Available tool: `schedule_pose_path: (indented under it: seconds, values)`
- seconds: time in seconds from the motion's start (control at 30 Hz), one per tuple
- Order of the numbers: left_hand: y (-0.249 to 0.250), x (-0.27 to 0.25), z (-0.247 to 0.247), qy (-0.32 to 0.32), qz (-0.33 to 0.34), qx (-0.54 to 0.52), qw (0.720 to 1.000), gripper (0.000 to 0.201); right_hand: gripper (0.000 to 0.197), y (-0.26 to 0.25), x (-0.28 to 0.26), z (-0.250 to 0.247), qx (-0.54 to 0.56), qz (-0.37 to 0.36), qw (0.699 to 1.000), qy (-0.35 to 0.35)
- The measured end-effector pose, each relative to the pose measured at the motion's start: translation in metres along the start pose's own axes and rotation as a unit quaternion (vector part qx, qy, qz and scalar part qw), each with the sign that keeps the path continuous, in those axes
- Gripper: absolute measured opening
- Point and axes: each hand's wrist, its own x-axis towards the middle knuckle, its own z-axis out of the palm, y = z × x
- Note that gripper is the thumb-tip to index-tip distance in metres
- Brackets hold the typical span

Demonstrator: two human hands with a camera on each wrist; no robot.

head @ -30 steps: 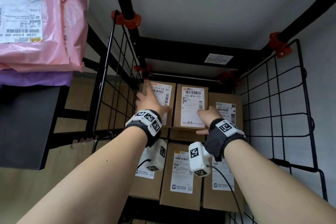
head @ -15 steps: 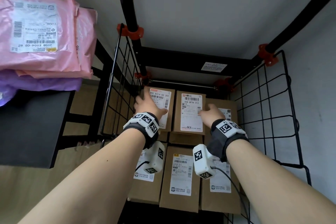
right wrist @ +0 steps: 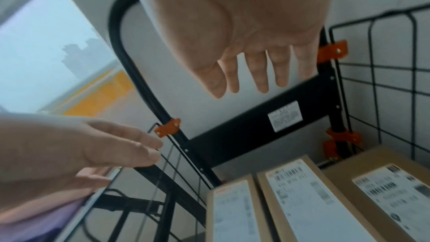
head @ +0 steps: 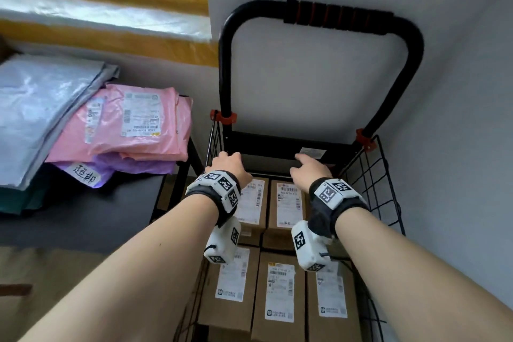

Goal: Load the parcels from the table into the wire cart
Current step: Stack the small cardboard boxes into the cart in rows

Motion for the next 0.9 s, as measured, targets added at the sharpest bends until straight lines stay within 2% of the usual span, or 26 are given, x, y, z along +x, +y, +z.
schedule_pose_path:
  seconds: [0.23,0.5,0.63,0.9]
  values:
    - [-0.022,-0.065,-0.084,0.076,0.107,0.053,0.990,0.053,0.050,-0.076,-0.083,-0.032,-0.033,-0.052,0.997,0.055]
    - [-0.124,-0.158,-0.176,0.161,0.162,0.107,0.968,0.051,0.048,-0.192,-0.195,-0.018,-0.090,-0.118,0.984,0.099]
    - [-0.191,-0.196,-0.210,0.186,0.158,0.135,0.960,0.052,0.044,-0.258,-0.240,0.012,-0.144,-0.159,0.971,0.105]
    - [-0.329,-0.254,-0.254,0.188,0.105,0.137,0.967,0.053,0.033,-0.387,-0.310,0.080,-0.231,-0.234,0.940,0.086]
